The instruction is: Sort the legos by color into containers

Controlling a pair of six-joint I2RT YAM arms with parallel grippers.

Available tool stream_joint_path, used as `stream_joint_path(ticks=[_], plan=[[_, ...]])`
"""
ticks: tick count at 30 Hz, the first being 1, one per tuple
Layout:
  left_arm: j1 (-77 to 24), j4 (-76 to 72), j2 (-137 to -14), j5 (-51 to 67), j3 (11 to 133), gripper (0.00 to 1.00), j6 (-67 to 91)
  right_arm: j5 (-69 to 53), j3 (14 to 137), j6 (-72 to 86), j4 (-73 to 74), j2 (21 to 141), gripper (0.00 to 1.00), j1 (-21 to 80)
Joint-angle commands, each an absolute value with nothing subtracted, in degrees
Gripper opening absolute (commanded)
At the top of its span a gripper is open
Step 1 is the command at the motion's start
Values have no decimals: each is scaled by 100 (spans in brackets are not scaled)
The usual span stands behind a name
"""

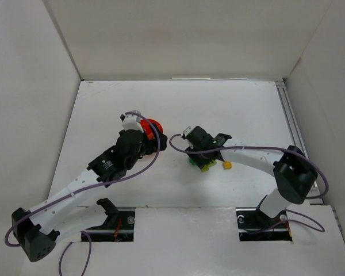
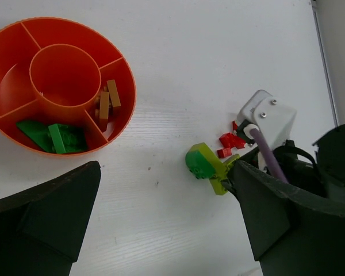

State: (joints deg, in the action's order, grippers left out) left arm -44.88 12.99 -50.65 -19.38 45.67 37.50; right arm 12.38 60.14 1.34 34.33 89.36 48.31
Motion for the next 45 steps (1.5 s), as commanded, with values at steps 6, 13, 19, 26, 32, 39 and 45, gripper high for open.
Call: stream_joint_path(ticks=[6, 13, 19, 26, 32, 39, 45], plan=[[-4474, 1292, -5098, -1819, 4491, 100, 3604, 1564, 6372, -316, 3182, 9369, 56, 4887], [-4474, 1344, -5150, -1872, 4544, 100, 3551, 1354, 6425, -587, 2892, 9641, 47, 4887], [-4474, 1345, -5150, -1925, 4544, 100, 3551, 1230, 6425, -589, 2830, 9800, 48, 4887], [-4474, 1397, -5098, -1986, 4544, 100, 3551, 1063, 6363, -703, 2532, 9914, 52, 4887], [-4474, 1450, -4993, -1986, 4544, 100, 3551, 1063, 6363, -633, 2408, 9967, 41, 4887], [-4474, 1503, -4992, -1882, 4597, 100, 3551, 1011, 6311, -571, 2355, 9739, 18, 4816], [-4474, 1108, -4992, -1223, 4597, 100, 3410, 862, 6188, -379, 2102, 8906, 7, 4764]])
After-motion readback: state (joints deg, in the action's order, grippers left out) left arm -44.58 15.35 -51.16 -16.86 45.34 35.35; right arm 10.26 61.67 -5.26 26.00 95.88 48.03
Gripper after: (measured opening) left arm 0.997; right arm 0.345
